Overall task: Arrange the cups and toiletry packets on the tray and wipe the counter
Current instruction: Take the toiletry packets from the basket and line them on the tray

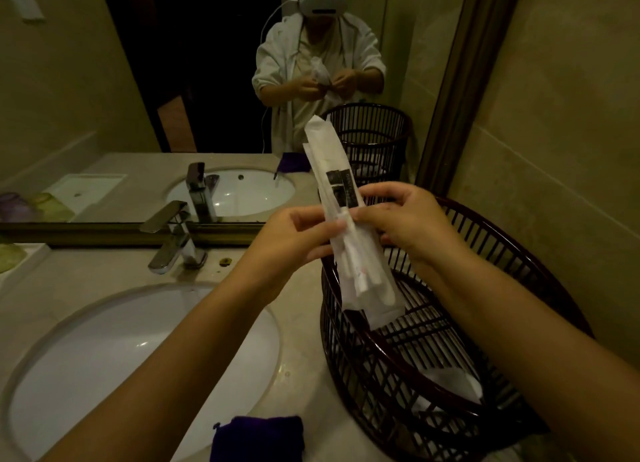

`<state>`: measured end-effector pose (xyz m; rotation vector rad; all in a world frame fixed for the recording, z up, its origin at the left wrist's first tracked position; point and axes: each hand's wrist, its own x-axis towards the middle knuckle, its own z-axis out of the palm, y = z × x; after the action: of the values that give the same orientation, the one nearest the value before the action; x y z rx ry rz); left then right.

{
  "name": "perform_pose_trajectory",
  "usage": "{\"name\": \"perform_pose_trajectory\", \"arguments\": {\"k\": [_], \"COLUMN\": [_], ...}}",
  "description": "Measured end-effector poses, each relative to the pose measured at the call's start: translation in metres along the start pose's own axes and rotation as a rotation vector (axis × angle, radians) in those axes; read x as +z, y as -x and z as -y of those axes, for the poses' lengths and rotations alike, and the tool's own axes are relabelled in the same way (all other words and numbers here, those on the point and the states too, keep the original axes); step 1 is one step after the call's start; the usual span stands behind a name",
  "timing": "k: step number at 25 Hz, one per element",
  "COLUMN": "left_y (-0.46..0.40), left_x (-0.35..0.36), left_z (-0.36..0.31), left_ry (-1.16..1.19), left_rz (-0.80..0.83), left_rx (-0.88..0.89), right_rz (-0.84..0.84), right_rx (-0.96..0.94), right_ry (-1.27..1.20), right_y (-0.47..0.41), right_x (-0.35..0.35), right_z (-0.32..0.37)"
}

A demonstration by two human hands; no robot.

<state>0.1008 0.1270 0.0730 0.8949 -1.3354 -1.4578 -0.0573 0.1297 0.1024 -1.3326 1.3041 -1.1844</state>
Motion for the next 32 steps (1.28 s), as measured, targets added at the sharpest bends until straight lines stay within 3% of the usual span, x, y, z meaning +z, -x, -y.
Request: {"name": "perform_pose_trajectory", "arguments": {"k": [4, 9, 15, 22, 26, 29, 32], "left_y": [0.002, 0.002, -0.004, -0.002, 0.002, 0.005, 0.009], "left_x": [0.0, -0.005, -0.016, -0.073, -0.112, -0.126, -0.12], "left_z": [0.01, 0.013, 0.014, 0.03, 0.064, 0.093, 0.121], "left_ry": [-0.041, -0.051, 0.015, -0.045, -0.104, -0.13, -0.121], "left_rz": [-0.155, -0.136, -0.181, -0.188, -0.259, -0.365, -0.344], "left_rx": [0.015, -0.067, -0.093, -0.209, -0.289, -0.343, -0.375], "right_rz": [0.029, 0.027, 0.29, 0.672, 1.001, 1.148, 1.215], "right_rx": [0.099, 0.132, 0.108, 0.108, 0.265, 0.447, 0.472], "right_ry": [-0.089, -0.259, -0.135, 0.681, 1.188, 1.392, 1.482], "right_y": [-0.004, -0.009, -0.023, -0.045, -0.046, -0.04, -0.034], "right_x": [0.006, 0.014, 0.0, -0.063, -0.086, -0.097, -0.099], "right_z": [-0.007, -0.014, -0.011, -0.068, -0.133, -0.173, -0.197]}}
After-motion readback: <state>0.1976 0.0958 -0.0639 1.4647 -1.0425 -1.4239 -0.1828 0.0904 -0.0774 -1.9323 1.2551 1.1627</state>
